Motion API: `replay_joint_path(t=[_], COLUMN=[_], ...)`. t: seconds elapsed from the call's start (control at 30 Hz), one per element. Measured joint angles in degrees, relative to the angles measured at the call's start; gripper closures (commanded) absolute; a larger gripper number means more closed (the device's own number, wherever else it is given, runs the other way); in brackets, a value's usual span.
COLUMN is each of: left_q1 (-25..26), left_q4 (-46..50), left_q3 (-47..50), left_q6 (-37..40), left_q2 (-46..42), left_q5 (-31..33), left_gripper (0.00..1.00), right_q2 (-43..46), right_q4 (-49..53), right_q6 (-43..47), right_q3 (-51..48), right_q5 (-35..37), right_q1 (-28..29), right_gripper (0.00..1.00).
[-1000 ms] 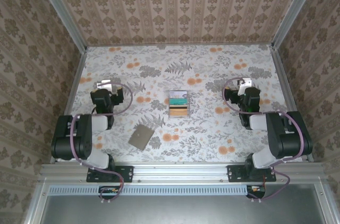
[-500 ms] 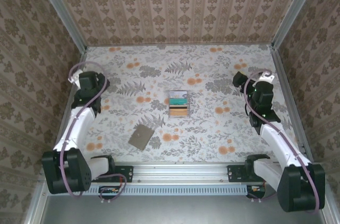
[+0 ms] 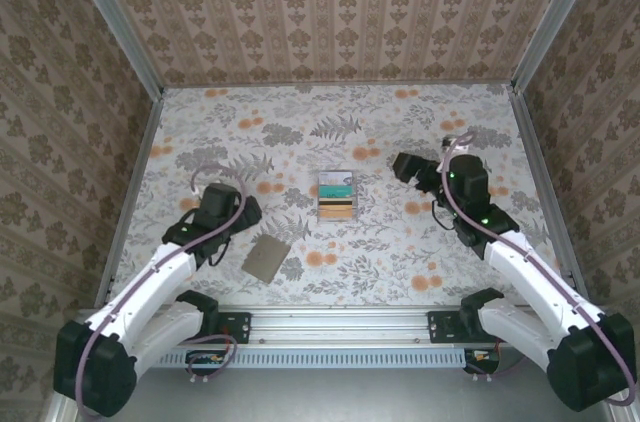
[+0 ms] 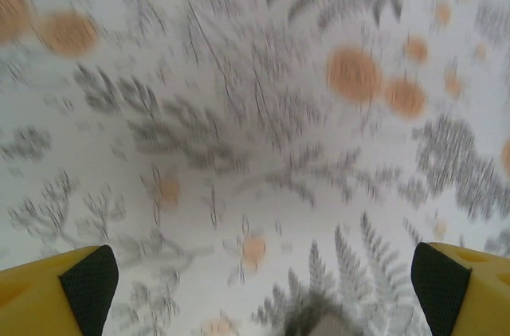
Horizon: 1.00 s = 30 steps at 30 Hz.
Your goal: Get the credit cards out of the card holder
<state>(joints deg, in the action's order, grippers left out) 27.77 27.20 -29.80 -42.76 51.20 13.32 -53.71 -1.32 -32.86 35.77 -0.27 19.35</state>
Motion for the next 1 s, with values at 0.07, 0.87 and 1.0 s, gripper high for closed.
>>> replay_joint_path(t=[0.07,0.87,1.0], left_q1=[3.72,25.44,30.88], left_q4=[1.05,-1.57,-3.67], left_q3=[1.14,6.62,4.00], left_q6=[-1.46,-13.70,-16.92], left_q2=[0.28,8.24,12.94], left_q5=[-0.33,-2.14,-1.07], left_gripper=[0.01,0.11,0.09], right_q2=[-0.02,-2.27,-2.01], right_q4=[1.79,13.27,13.42], right_q6=[-0.17,-0.37,-0.37], right_q3=[0.04,0.13,0.13], right_q5=[0.00,6.36,6.75], right_q1=[4.11,25.57,25.70], right_gripper=[0.00,0.00,0.00])
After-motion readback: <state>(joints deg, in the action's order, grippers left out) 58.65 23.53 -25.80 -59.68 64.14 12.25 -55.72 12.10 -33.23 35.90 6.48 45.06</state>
